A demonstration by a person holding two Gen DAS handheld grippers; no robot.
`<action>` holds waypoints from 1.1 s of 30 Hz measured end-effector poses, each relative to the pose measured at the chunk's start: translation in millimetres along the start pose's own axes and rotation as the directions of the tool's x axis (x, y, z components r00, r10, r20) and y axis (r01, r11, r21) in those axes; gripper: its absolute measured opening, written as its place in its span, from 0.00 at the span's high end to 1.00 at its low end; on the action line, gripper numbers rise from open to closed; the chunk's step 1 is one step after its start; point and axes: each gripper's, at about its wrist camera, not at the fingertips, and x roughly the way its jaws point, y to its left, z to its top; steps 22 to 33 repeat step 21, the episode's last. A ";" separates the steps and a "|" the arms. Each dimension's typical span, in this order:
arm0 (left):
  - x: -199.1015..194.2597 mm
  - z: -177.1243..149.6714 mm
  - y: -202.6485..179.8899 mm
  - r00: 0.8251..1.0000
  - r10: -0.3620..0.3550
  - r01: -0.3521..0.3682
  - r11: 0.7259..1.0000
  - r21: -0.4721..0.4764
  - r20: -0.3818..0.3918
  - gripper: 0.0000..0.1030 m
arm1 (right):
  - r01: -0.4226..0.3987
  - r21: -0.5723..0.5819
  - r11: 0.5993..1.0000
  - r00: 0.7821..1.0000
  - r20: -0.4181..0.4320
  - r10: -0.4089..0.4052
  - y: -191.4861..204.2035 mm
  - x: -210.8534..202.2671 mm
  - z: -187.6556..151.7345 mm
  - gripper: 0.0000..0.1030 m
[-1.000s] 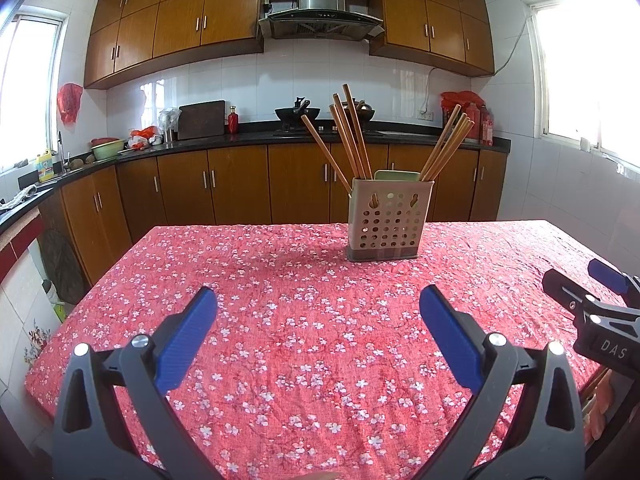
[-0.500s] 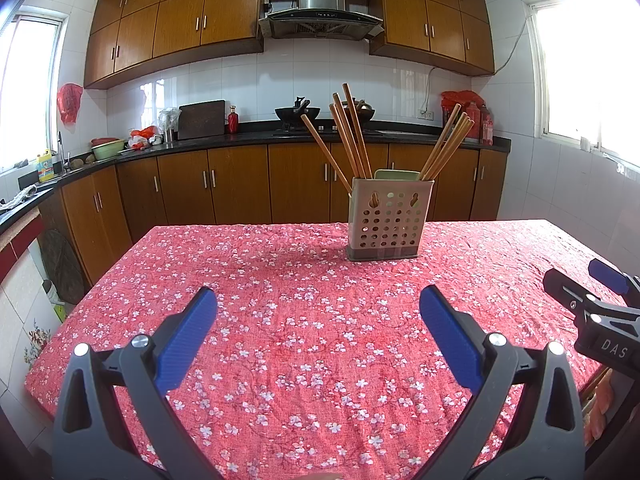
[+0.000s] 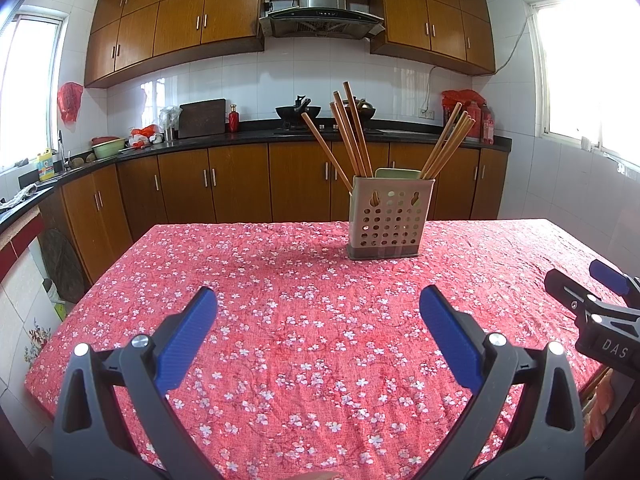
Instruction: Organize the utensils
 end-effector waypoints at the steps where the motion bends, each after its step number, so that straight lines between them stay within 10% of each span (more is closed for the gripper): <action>1: 0.7 -0.9 -0.6 1.000 0.001 -0.001 1.000 -0.001 -0.001 0.04 | 0.000 0.000 1.000 1.000 -0.001 0.000 0.2 -0.1 -0.2 0.02; 33: 3.3 -1.1 -0.9 1.000 0.006 -0.006 1.000 -0.014 -0.016 0.04 | 0.001 0.004 1.000 1.000 -0.002 -0.001 0.2 0.8 -2.1 0.02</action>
